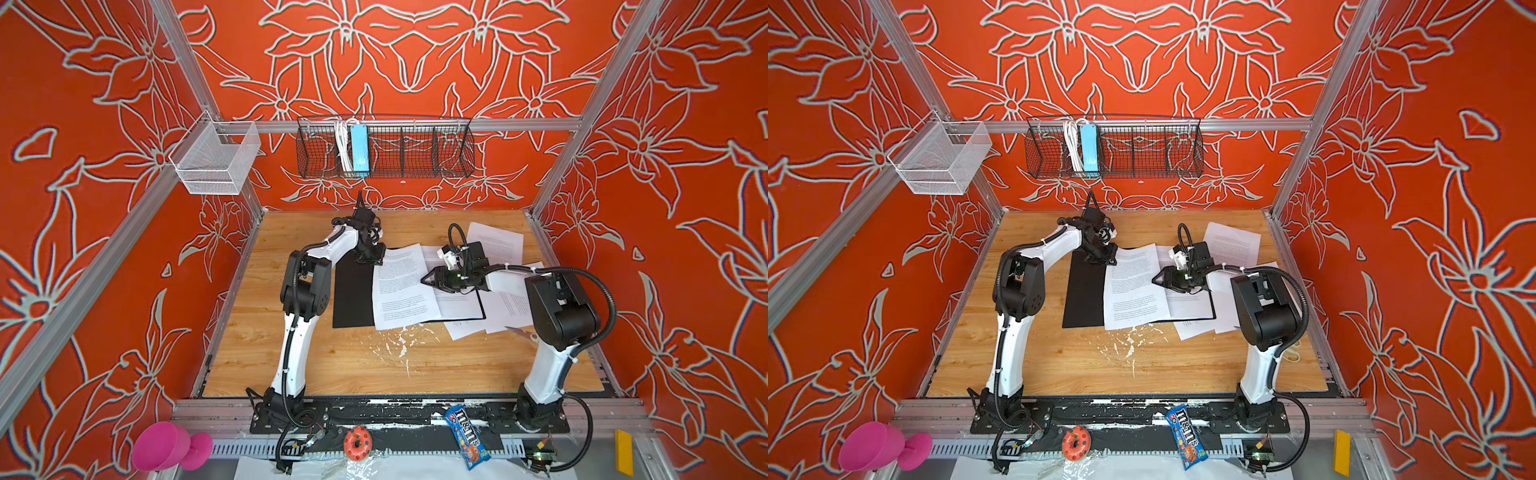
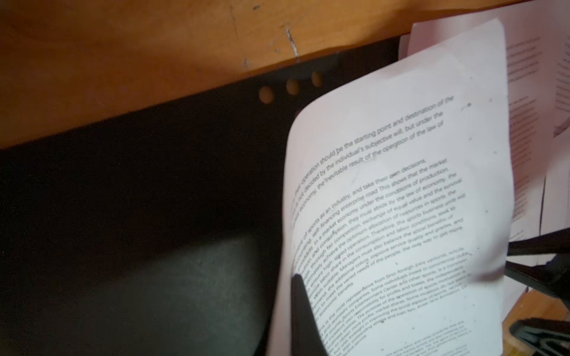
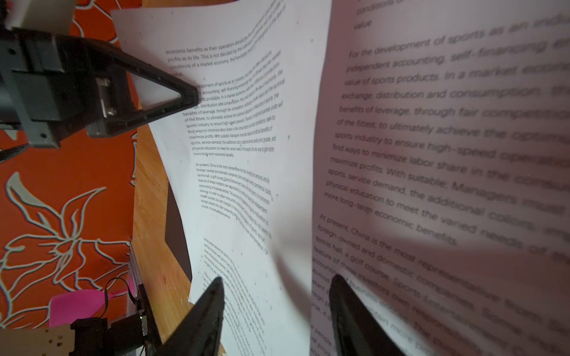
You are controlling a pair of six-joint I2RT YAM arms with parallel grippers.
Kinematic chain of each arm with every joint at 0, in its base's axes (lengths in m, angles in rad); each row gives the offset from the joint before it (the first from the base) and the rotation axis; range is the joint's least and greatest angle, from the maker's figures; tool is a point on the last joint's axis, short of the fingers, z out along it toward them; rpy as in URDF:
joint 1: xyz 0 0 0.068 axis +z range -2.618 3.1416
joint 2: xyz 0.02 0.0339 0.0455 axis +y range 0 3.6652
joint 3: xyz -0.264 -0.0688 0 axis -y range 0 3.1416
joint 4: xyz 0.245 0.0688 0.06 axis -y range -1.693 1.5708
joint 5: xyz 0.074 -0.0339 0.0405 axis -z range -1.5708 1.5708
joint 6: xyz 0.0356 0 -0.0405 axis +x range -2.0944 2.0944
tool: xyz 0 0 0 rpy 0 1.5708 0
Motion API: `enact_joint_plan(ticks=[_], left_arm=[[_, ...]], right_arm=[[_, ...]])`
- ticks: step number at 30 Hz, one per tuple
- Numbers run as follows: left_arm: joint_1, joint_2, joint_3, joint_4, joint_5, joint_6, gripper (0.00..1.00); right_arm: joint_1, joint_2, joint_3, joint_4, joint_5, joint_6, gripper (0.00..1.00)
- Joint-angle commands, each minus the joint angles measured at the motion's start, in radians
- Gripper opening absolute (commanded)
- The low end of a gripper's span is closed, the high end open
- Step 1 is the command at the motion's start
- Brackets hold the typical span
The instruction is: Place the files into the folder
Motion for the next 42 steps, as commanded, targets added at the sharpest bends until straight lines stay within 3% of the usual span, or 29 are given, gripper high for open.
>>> enact_joint_plan(ticks=[1,8,21,31,35,42], left_arm=[[0.006,0.001,-0.003,-0.001,0.023,-0.005,0.0],[0.006,0.003,-0.016,0.019,0.036,-0.021,0.0],[0.007,0.007,-0.027,0.034,0.046,-0.044,0.0],[0.008,-0.013,-0.024,0.037,0.065,-0.057,0.0],[0.008,-0.045,-0.023,0.037,0.062,-0.071,0.0],[0.008,-0.152,-0.021,0.057,0.069,-0.108,0.27]], right_arm=[[0.001,0.033,0.039,0.02,-0.023,0.007,0.53],[0.002,0.06,0.032,0.091,-0.082,0.053,0.39],[0.003,0.081,0.021,0.116,-0.1,0.07,0.24],[0.003,0.051,0.017,0.119,-0.123,0.088,0.0],[0.003,-0.006,-0.004,0.109,-0.119,0.091,0.0],[-0.003,-0.106,-0.011,0.019,-0.098,0.051,0.0]])
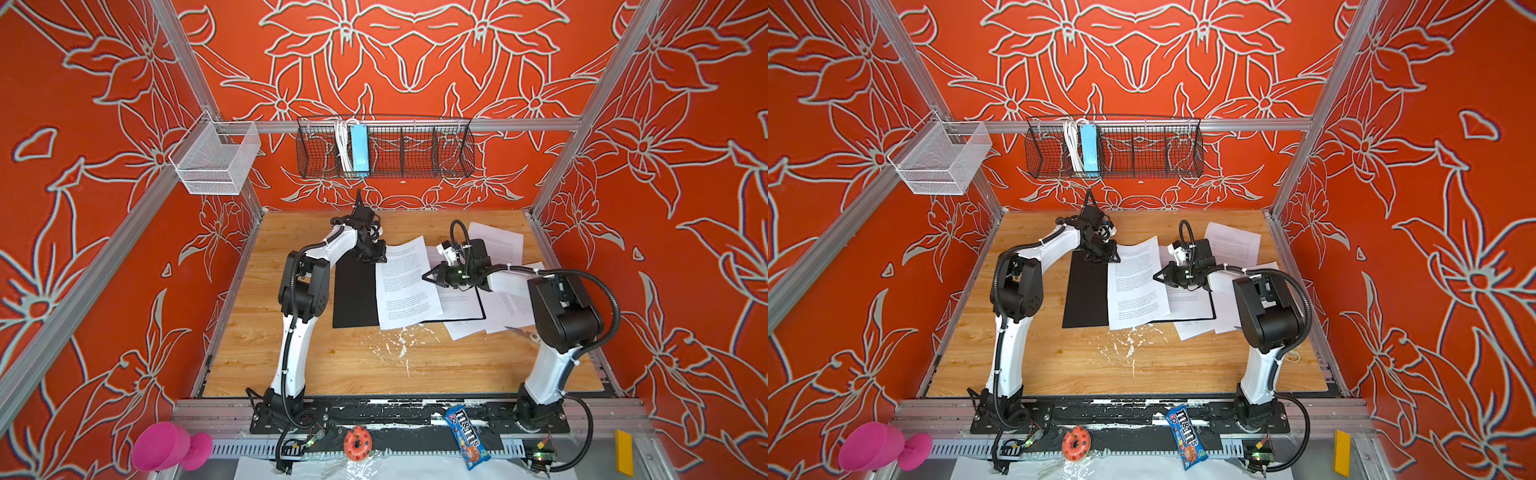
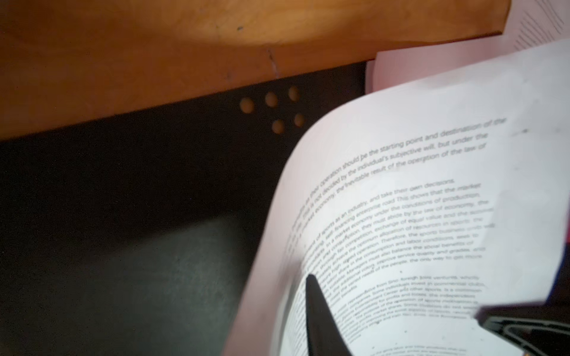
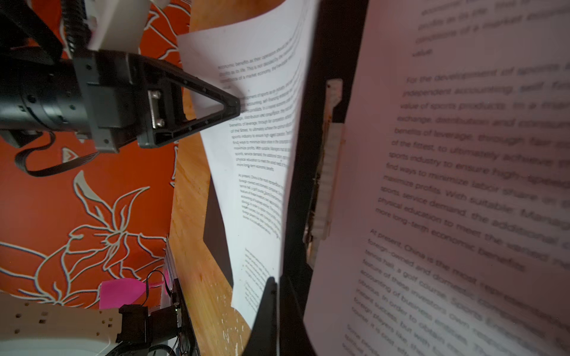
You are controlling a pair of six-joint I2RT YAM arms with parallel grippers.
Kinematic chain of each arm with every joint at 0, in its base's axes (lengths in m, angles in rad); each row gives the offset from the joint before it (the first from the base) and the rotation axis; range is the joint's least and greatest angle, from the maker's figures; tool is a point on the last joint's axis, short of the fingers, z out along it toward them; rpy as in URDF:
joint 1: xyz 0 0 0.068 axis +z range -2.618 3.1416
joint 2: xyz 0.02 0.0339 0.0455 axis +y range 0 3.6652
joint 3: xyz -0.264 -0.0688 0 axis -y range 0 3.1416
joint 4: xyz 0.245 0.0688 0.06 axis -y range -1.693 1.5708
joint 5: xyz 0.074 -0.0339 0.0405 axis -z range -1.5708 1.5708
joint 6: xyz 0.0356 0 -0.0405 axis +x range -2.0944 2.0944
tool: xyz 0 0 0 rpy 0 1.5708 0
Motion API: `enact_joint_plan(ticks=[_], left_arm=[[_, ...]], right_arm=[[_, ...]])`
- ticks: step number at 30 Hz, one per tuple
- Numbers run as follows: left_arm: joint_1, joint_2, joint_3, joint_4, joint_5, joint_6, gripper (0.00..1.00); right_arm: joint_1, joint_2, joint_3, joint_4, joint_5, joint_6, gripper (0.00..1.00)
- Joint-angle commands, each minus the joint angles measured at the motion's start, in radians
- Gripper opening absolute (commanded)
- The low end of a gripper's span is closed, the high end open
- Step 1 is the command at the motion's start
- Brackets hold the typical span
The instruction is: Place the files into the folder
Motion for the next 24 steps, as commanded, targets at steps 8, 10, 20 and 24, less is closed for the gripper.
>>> enact_joint_plan(ticks=[8,10,20,24], left_arm=[[0.007,-0.302,-0.09,0.065,0.02,-0.061,0.42],[0.006,-0.351,-0.113,0.07,0.02,-0.064,0.51],[0.006,-0.629,-0.266,0.034,0.046,-0.036,0.98],[0.005,-0.762,-0.366,0.021,0.059,-0.031,0.98]], right_arm=[[-0.005,-0.155,-0.047,-0.092,-0.003,-0.021,0.0],[-0.005,-0.185,-0.049,-0.129,0.02,-0.025,0.0],[-0.005,-0.329,-0.103,-0.218,0.108,0.005,0.0],[-0.006,-0.396,-0.126,-0.27,0.155,-0.004,0.0]])
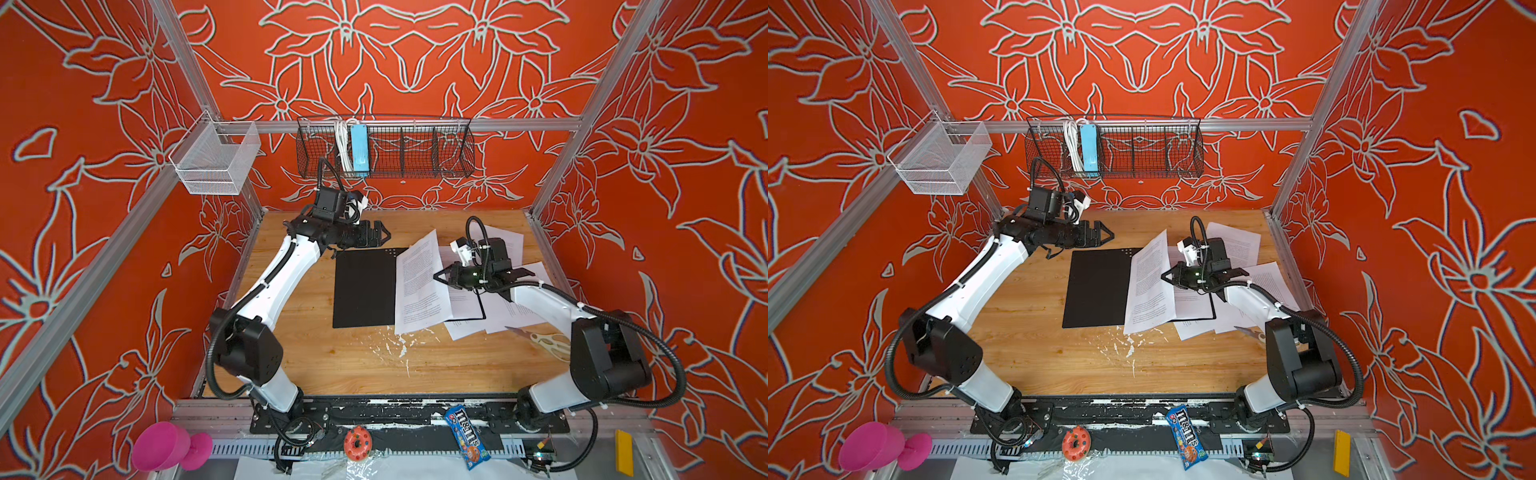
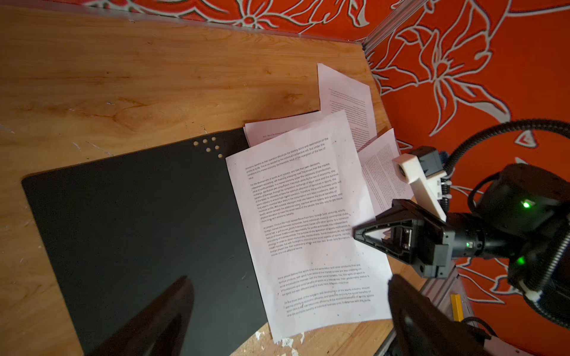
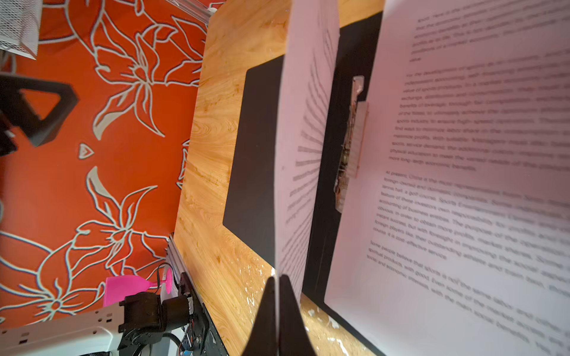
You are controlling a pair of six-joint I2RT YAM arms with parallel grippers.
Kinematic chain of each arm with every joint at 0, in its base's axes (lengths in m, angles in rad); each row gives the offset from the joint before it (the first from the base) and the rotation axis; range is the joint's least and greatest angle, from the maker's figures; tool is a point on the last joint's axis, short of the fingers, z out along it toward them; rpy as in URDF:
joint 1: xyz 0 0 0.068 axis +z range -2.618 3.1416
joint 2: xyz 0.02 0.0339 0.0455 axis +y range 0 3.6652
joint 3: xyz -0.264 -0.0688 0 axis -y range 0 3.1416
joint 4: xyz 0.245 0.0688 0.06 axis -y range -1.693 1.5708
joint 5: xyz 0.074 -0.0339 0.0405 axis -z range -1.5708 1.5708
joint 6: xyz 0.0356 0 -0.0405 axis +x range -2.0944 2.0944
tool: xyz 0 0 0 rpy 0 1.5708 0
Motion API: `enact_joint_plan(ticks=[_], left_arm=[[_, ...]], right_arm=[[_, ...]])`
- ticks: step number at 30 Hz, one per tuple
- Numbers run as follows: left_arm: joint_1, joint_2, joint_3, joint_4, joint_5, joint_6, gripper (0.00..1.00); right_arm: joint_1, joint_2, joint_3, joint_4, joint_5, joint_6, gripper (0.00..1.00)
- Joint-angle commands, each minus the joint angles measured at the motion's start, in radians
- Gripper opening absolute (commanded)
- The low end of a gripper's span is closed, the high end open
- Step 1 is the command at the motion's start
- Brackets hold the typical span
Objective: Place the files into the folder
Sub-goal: 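Release the sheet and withdraw the left gripper toward the robot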
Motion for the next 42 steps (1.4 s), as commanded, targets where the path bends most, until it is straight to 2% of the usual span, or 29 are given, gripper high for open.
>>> enact_joint_plan(ticks=[1,6,10,13,16,18,22,27,31,34,42], left_arm=[[0.002,-0.126,-0.079,-0.031,0.028,0.01,0.98],[0.001,-0.353,-0.292,0.039,0.02,-0.029,0.98],[0.001,-0.552,-0.494,0.152,0.07,-0.06,0.98],[0.001,-0.685,-0.624,0.247,0.06,-0.087,0.98],[0.002,-0.748,-0.699,0.305,0.096,-0.098,0.98],[0.001,-0.761,-0.732,0.314,0.126,-0.079,0.98],[0.001,-0.753,-0.729,0.229,0.116,-0.055,0.98],[0.001,-0.751,-0.736,0.229,0.136,-0.054,0.98],[0.001,-0.739,-0.733,0.211,0.134,-0.047,0.98],[0.001,-0.738,-0.729,0.205,0.142,-0.045,0.98],[0.0,-0.739,-0.738,0.217,0.155,-0.047,0.98]], right_arm=[[-0.003,-0.075,-0.021,-0.075,0.063,-0.003,0.0],[-0.003,-0.134,-0.036,-0.092,0.099,-0.006,0.0],[-0.002,-0.127,-0.038,-0.115,0.152,-0.019,0.0],[-0.003,-0.095,0.006,-0.17,0.185,-0.059,0.0],[-0.004,-0.051,0.083,-0.233,0.218,-0.092,0.0],[-0.005,-0.019,0.141,-0.273,0.227,-0.11,0.0],[-0.008,0.046,0.251,-0.355,0.266,-0.161,0.0],[-0.082,0.12,0.329,-0.417,0.229,-0.22,0.0],[-0.103,0.175,0.408,-0.563,0.397,-0.337,0.0],[-0.117,0.214,0.434,-0.611,0.468,-0.37,0.0],[-0.117,0.286,0.447,-0.585,0.494,-0.38,0.0]])
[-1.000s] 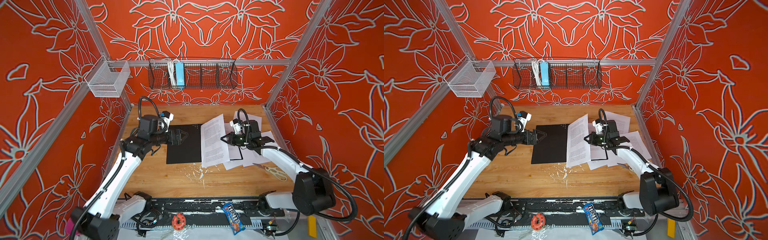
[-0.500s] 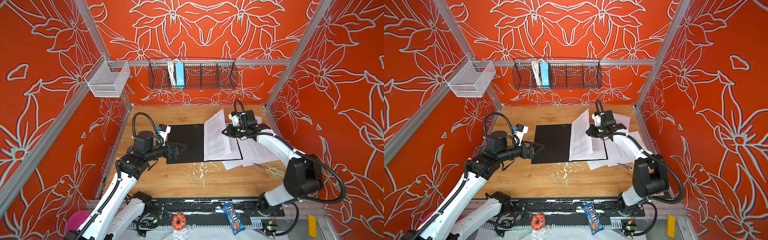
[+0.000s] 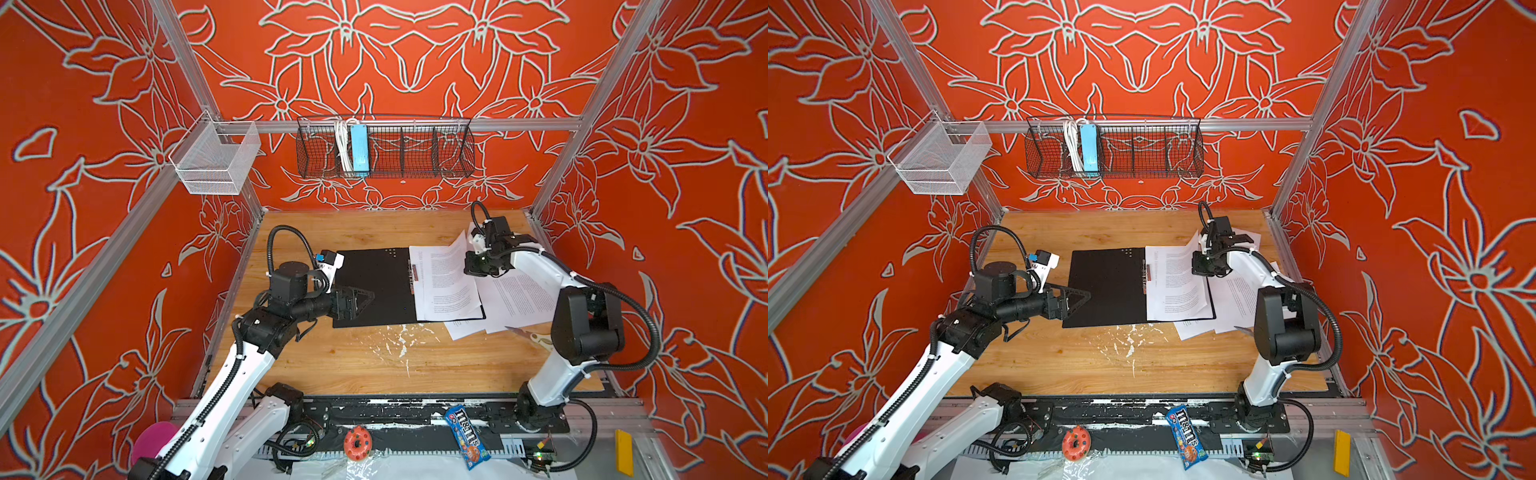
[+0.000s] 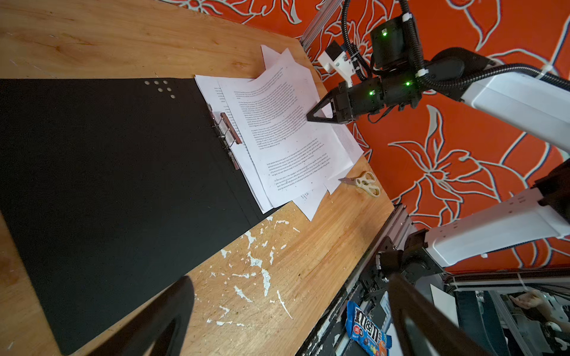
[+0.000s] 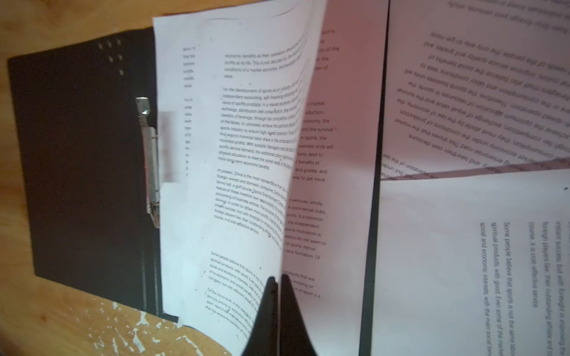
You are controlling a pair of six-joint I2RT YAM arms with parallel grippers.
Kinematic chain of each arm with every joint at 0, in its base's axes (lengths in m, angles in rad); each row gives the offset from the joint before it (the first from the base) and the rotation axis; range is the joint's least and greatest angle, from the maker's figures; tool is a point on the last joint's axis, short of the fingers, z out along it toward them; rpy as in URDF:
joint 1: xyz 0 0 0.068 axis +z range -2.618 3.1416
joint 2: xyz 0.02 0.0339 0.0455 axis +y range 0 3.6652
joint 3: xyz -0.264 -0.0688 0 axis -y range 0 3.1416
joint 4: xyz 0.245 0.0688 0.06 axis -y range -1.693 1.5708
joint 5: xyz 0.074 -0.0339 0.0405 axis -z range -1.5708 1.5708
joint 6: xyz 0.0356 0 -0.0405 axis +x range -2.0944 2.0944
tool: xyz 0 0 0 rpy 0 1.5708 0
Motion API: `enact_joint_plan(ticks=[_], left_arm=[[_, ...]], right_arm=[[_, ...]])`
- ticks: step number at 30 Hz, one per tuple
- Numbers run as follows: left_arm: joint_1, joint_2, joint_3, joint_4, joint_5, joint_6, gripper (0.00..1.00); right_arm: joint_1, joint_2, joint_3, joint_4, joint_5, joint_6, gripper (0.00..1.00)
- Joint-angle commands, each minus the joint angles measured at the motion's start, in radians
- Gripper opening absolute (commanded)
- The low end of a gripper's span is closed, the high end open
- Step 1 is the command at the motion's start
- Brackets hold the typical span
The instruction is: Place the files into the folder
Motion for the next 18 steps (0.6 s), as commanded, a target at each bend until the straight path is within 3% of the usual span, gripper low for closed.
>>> enact_joint_plan(ticks=[1,18], left_arm=[[0.001,0.0,-0.003,0.003,0.021,0.013,0.98],[0.0,0.026,-0.002,0.0,0.047,0.013,0.98]], right_arm=[[-0.001,0.022,0.036,-0.024,0.028,-0.045,0.0],[0.0,0.056,0.049,0.03,-0.071,-0.021,0.0]])
